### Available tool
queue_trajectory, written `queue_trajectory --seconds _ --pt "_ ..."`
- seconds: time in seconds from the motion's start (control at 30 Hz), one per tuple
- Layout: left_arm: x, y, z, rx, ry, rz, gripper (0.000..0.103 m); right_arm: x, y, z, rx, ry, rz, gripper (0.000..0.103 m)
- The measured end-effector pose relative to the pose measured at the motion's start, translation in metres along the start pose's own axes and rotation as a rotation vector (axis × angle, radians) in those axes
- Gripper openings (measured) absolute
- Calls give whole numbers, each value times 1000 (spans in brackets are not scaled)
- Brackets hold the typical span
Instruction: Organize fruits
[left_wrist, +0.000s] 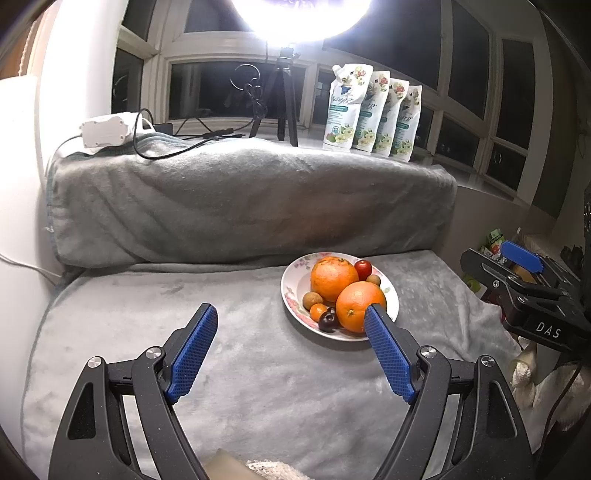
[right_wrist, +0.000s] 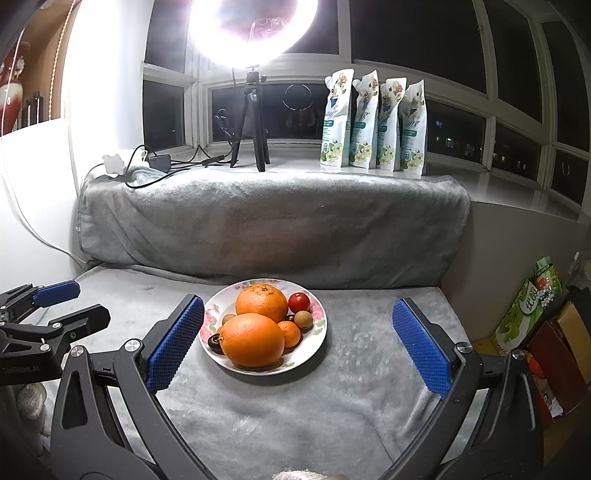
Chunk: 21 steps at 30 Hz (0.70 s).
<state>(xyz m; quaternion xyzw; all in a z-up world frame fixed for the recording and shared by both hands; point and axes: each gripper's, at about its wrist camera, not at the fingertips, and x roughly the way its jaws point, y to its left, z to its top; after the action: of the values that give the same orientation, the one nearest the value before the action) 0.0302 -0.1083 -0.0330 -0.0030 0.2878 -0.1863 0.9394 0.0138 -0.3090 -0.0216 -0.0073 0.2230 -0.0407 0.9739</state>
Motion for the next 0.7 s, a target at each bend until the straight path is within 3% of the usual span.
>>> queue_trajectory --seconds 0.7 --pt "0 0 -1 7 -5 2 82 11 -2 -3 -11 25 20 103"
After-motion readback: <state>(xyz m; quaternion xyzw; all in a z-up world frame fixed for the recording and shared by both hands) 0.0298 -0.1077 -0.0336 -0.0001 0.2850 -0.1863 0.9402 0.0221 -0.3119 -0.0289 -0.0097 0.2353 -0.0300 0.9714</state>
